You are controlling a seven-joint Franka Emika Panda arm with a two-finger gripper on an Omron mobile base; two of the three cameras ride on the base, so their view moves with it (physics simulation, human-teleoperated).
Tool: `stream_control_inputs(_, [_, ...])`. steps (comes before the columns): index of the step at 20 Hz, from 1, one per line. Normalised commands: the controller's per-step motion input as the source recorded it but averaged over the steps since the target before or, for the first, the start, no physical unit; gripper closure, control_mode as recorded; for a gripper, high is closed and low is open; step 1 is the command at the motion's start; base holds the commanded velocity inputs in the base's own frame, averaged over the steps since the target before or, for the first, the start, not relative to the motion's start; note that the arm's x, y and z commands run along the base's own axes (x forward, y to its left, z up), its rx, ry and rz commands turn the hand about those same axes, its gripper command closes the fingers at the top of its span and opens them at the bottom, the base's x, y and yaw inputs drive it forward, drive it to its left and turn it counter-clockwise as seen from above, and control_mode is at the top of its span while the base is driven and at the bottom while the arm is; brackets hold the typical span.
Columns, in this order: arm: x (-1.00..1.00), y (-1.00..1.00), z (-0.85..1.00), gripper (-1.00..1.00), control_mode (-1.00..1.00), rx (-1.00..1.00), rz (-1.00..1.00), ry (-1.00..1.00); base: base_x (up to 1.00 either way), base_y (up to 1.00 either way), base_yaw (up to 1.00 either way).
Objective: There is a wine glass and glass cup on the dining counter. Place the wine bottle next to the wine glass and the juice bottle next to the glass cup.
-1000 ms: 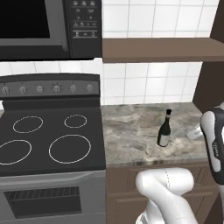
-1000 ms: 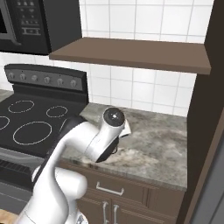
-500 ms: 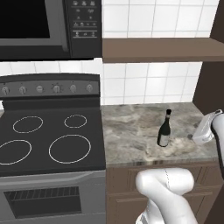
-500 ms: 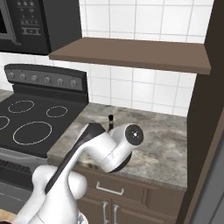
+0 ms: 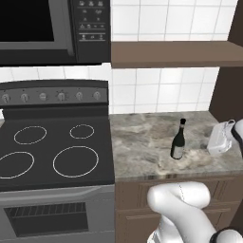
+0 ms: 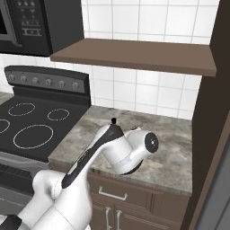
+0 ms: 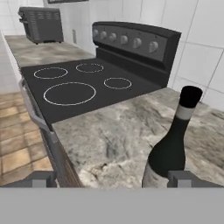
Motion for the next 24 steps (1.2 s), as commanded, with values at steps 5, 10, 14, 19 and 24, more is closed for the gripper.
stream_control_inputs(5, [0.19, -0.02, 0.00, -1.00, -1.00, 0.08, 0.08, 0.00, 0.00, 0.00, 0.00])
stream_control_inputs(10, [0.16, 0.00, -0.01, -1.00, -1.00, 0.07, 0.06, 0.00, 0.00, 0.00, 0.00])
stream_control_inputs(14, [0.12, 0.10, -0.11, -1.00, -1.00, 0.01, 0.02, 0.00, 0.00, 0.00, 0.00])
stream_control_inputs(19, [0.16, 0.02, -0.05, -1.00, -1.00, 0.02, 0.00, 0.00, 0.00, 0.00, 0.00])
stream_control_inputs(24, [0.11, 0.02, -0.04, -1.00, -1.00, 0.02, 0.01, 0.00, 0.00, 0.00, 0.00])
